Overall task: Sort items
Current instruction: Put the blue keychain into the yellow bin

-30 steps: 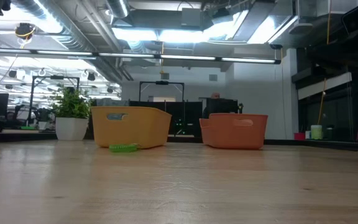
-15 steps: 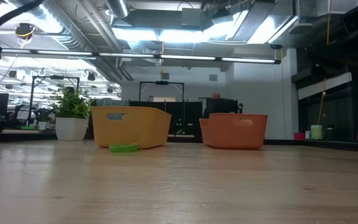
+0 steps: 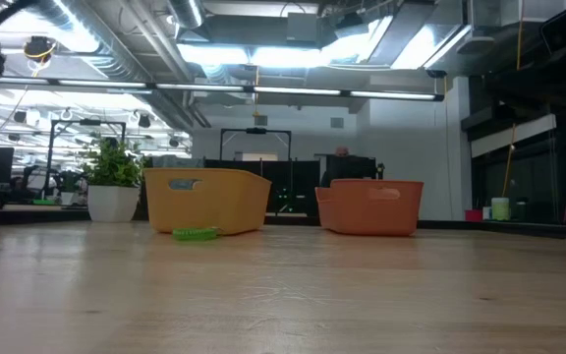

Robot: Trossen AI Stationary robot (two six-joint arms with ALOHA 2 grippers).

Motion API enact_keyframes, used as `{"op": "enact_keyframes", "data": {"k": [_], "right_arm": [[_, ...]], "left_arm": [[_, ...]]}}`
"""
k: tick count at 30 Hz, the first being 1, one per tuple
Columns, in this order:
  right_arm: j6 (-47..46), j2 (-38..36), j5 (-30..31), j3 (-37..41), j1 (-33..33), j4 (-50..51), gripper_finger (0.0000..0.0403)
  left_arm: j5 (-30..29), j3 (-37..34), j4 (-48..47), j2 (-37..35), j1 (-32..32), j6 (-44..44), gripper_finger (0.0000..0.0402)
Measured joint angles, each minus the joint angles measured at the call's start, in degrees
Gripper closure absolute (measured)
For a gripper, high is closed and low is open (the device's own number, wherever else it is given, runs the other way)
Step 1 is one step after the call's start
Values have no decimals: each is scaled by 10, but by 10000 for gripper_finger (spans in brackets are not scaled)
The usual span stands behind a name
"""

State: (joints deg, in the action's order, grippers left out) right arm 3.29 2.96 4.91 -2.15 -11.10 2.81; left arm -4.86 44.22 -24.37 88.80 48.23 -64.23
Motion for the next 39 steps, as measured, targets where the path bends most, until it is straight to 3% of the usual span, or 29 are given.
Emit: {"op": "enact_keyframes", "data": {"k": [9,15,25,31,39], "right_arm": [[0,0,0,0,0,0,327],[0,0,0,0,0,0,327],[0,0,0,0,0,0,327],[0,0,0,0,0,0,327],[0,0,0,0,0,0,327]], "left_arm": [[-10,-1,28,-3,0,4,263],[-41,-1,70,5,0,54,263],[-46,2,61,64,0,87,263],[-57,1,57,62,1,95,264],[-71,0,45,60,1,101,328]]}}
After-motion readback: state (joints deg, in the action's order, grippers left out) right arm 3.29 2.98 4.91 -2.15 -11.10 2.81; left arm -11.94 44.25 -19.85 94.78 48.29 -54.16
